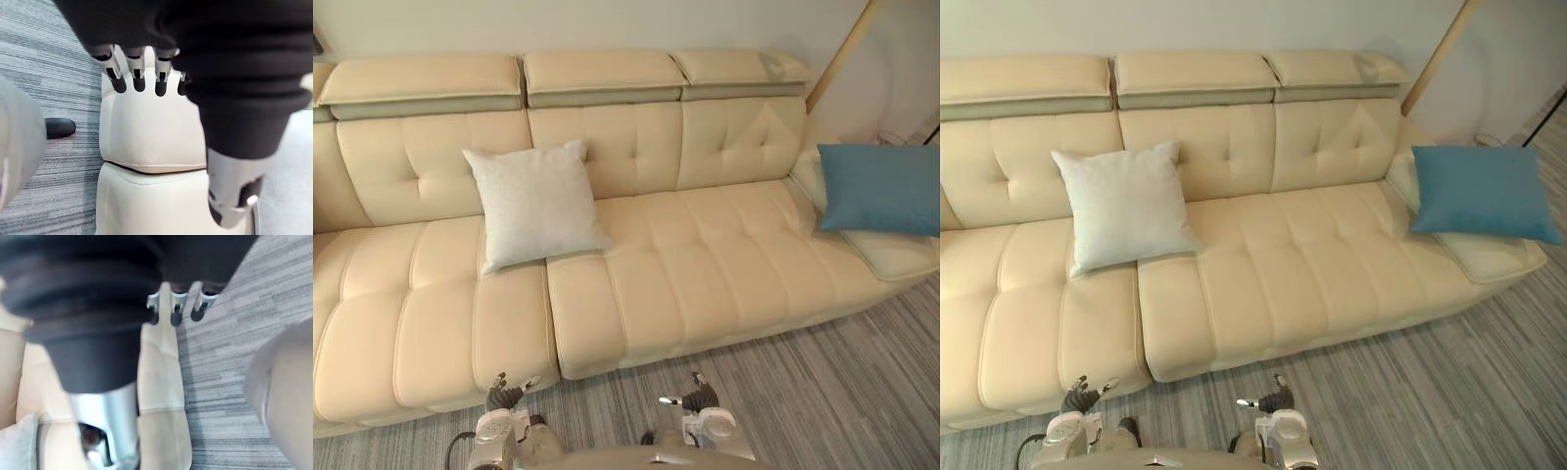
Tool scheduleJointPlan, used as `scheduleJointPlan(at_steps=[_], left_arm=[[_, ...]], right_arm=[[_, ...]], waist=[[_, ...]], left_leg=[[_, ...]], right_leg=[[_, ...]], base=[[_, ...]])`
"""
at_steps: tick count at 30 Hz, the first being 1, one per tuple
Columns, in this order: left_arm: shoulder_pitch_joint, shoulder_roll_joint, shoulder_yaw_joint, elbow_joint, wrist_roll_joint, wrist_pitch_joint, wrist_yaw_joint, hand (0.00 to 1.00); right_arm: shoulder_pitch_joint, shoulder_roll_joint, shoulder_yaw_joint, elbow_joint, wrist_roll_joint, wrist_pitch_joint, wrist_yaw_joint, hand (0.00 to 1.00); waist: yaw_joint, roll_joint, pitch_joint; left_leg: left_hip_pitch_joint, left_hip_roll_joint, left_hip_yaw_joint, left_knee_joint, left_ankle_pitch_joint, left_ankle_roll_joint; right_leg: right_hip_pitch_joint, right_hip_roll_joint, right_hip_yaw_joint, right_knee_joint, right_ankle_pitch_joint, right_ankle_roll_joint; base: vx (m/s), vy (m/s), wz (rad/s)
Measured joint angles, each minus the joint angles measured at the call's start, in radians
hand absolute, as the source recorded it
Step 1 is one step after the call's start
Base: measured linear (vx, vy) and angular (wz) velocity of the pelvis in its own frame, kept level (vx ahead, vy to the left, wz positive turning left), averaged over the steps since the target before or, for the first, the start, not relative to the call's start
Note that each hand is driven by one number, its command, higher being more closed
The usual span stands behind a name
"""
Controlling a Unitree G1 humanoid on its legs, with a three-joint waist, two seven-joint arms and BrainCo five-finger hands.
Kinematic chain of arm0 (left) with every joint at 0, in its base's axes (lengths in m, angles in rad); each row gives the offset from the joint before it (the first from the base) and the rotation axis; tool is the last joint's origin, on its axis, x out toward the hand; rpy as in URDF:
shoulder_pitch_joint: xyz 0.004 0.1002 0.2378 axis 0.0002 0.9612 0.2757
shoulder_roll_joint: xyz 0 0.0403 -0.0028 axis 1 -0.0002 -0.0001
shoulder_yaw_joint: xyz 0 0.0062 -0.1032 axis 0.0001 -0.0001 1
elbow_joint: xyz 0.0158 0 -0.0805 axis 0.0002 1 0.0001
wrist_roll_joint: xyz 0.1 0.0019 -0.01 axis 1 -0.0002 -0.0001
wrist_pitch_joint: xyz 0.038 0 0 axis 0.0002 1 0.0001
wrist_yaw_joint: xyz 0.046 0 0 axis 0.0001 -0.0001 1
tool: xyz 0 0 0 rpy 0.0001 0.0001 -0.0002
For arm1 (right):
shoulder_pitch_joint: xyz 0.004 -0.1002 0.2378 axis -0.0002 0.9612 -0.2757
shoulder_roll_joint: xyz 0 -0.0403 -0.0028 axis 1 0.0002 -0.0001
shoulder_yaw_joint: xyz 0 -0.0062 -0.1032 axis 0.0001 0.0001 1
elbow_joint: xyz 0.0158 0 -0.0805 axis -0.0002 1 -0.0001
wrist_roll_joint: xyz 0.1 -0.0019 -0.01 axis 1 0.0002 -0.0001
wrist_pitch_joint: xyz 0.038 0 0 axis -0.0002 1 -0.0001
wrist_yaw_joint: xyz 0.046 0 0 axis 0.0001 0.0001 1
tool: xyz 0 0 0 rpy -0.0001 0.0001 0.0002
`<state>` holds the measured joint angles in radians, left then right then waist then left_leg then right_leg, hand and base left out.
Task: Pick up cushions and gather them together orderly.
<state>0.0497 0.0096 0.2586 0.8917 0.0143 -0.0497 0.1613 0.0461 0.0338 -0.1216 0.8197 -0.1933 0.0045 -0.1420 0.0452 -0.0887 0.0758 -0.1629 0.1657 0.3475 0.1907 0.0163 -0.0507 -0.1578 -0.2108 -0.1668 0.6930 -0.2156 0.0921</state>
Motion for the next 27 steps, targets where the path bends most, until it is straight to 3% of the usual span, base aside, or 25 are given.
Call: scheduleJointPlan(at_steps=[1,3,4,7,9,10,11,12,14,15,16,19,22,23,25,26,27], left_arm=[[-0.005,0.008,-0.007,0.003,0.000,0.000,-0.001,0.00],[0.003,0.006,-0.028,0.018,0.001,0.001,0.000,0.00],[-0.006,-0.001,-0.051,0.042,0.005,0.004,0.000,0.00],[0.005,-0.009,-0.075,0.039,0.011,0.004,0.006,0.00],[0.011,-0.009,-0.078,0.037,0.013,0.005,0.006,0.00],[0.000,-0.006,-0.075,0.021,0.018,0.004,0.006,0.00],[-0.001,-0.008,-0.070,0.019,0.018,0.001,0.007,0.00],[-0.003,-0.009,-0.062,0.021,0.019,-0.001,0.007,0.00],[0.006,-0.021,-0.049,0.023,0.026,0.000,0.007,0.00],[0.007,-0.031,-0.037,0.023,0.029,0.000,0.007,0.00],[0.010,-0.029,-0.031,0.022,0.029,0.000,0.006,0.00],[0.010,-0.017,-0.023,0.021,0.028,0.000,0.006,0.00],[0.011,-0.009,-0.023,0.022,0.029,0.003,0.006,0.00],[0.012,-0.009,-0.023,0.022,0.029,0.005,0.006,0.00],[0.012,-0.009,-0.023,0.022,0.030,0.005,0.005,0.00],[0.014,-0.011,-0.018,0.024,0.029,0.008,0.005,0.00],[0.014,-0.014,-0.012,0.025,0.029,0.009,0.005,0.00]], right_arm=[[-0.032,-0.012,0.002,0.024,0.002,0.002,-0.001,0.00],[-0.072,-0.024,0.003,0.020,0.009,-0.006,-0.007,0.00],[-0.096,-0.045,0.003,0.022,0.009,-0.006,-0.013,0.00],[-0.068,-0.064,0.002,0.023,0.009,0.001,-0.015,0.00],[-0.059,-0.066,0.001,0.023,0.009,0.002,-0.016,0.00],[-0.058,-0.059,0.001,0.020,0.009,0.001,-0.018,0.00],[-0.058,-0.061,0.000,0.021,0.009,0.001,-0.019,0.00],[-0.054,-0.064,-0.002,0.020,0.009,0.001,-0.022,0.00],[-0.043,-0.063,-0.003,0.016,0.010,0.001,-0.021,0.00],[-0.028,-0.061,-0.006,0.016,0.011,0.001,-0.020,0.00],[-0.012,-0.056,-0.011,0.015,0.013,0.002,-0.020,0.00],[0.020,-0.028,-0.050,-0.003,0.052,0.013,-0.018,0.00],[0.052,-0.010,-0.085,-0.020,0.104,0.012,-0.019,0.00],[0.051,-0.010,-0.089,-0.019,0.115,0.012,-0.019,0.00],[0.048,-0.007,-0.089,-0.020,0.129,0.011,-0.019,0.00],[0.039,-0.005,-0.087,-0.019,0.130,0.005,-0.018,0.00],[0.034,-0.004,-0.086,-0.017,0.130,0.003,-0.018,0.00]], waist=[[0.023,-0.004,0.003],[0.030,0.037,0.021],[0.021,0.084,0.055],[0.014,0.110,0.064],[0.009,0.104,0.067],[0.015,0.079,0.077],[0.022,0.077,0.079],[0.026,0.077,0.079],[0.025,0.080,0.080],[0.024,0.094,0.074],[0.020,0.089,0.070],[-0.003,0.057,0.054],[-0.023,0.040,0.044],[-0.023,0.042,0.045],[-0.021,0.041,0.043],[-0.014,0.047,0.040],[-0.008,0.051,0.037]], left_leg=[[-0.030,0.006,0.022,0.023,0.012,-0.003],[-0.060,0.034,0.037,0.015,0.035,-0.009],[-0.082,0.054,0.032,0.003,0.065,-0.010],[-0.047,0.058,0.038,-0.082,0.119,-0.025],[-0.031,0.051,0.037,-0.112,0.117,-0.042],[-0.040,0.047,0.024,-0.060,0.090,-0.053],[-0.045,0.043,-0.004,-0.009,0.069,-0.034],[-0.048,0.034,-0.053,0.065,-0.002,-0.021],[-0.048,0.022,-0.092,0.168,-0.119,-0.035],[-0.048,0.012,-0.100,0.196,-0.165,-0.033],[-0.048,0.000,-0.102,0.203,-0.187,-0.040],[-0.067,-0.035,-0.101,0.187,-0.200,-0.037],[-0.064,-0.054,-0.089,0.190,-0.207,-0.026],[-0.060,-0.052,-0.081,0.190,-0.208,-0.024],[-0.045,-0.039,-0.036,0.194,-0.224,-0.025],[-0.039,-0.014,0.012,0.194,-0.234,-0.023],[-0.036,-0.001,0.034,0.189,-0.236,-0.023]], right_leg=[[0.049,0.029,-0.007,-0.154,-0.041,0.013],[0.085,0.068,-0.012,-0.323,-0.039,0.011],[0.107,0.095,-0.017,-0.410,-0.009,0.005],[0.091,0.112,-0.010,-0.425,0.020,-0.007],[0.077,0.113,0.009,-0.423,0.027,-0.017],[0.055,0.107,0.053,-0.426,0.038,-0.032],[0.045,0.106,0.072,-0.426,0.046,-0.033],[0.031,0.105,0.109,-0.425,0.057,-0.038],[0.012,0.107,0.176,-0.425,0.070,-0.031],[0.008,0.118,0.214,-0.431,0.071,-0.032],[0.000,0.113,0.233,-0.439,0.074,-0.036],[-0.042,0.106,0.284,-0.463,0.094,-0.038],[-0.053,0.106,0.327,-0.478,0.132,-0.040],[-0.054,0.108,0.333,-0.478,0.137,-0.041],[-0.074,0.124,0.375,-0.473,0.175,-0.005],[-0.108,0.153,0.365,-0.476,0.225,0.010],[-0.116,0.165,0.342,-0.485,0.254,-0.010]], base=[[-0.13,-0.098,-0.33],[-0.22,-0.078,-0.54],[-0.25,-0.075,-0.24],[-0.27,-0.047,-0.15],[-0.22,0.012,-0.45],[-0.20,0.072,-0.78],[-0.14,0.129,-1.10],[-0.05,0.080,-1.09],[-0.11,0.208,-1.44],[-0.14,0.264,-1.36],[-0.09,0.223,-0.98],[-0.04,0.190,-0.61],[0.01,0.060,-0.21],[0.07,0.003,-0.48],[0.08,-0.013,-0.86],[0.06,-0.019,-1.18],[0.09,-0.039,-1.75]])
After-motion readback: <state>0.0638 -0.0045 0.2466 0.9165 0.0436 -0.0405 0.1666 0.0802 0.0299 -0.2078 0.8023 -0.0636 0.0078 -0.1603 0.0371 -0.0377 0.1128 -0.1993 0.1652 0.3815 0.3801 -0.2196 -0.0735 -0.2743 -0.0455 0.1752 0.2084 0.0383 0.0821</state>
